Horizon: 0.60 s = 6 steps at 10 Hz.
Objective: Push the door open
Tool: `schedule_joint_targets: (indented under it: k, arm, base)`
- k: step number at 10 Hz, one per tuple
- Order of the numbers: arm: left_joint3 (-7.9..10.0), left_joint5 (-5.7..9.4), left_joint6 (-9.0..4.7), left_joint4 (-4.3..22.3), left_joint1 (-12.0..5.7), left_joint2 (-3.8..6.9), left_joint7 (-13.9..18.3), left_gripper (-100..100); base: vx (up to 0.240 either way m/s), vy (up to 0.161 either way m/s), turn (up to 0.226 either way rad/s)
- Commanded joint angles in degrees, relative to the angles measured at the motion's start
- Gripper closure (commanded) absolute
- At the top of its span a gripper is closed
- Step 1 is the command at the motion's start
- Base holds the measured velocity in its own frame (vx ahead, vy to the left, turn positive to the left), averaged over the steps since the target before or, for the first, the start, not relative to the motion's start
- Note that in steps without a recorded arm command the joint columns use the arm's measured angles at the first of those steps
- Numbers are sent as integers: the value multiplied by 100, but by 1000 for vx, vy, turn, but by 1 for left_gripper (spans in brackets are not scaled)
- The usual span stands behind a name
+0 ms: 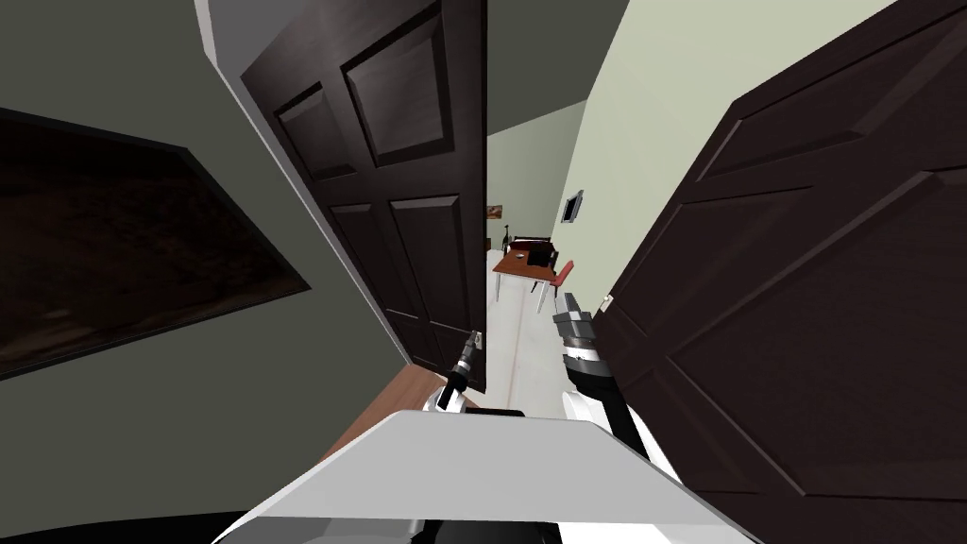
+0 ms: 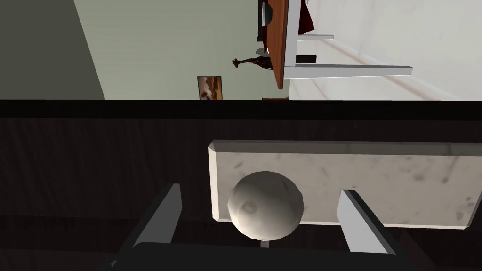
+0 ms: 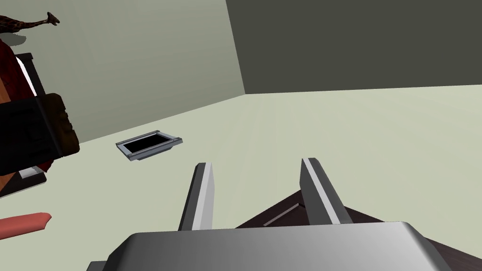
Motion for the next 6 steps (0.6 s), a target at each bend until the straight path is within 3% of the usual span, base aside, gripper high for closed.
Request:
schedule_joint_targets:
  k: [1,2,6]
  arm:
    - [0,0,0,0,0,0,0,-100]
    - [0,0,0,0,0,0,0,100]
    - [0,0,0,0,0,0,0,100]
  base:
    - [65,-27,17]
    - [-14,4,-11]
    - [-13,6,-3]
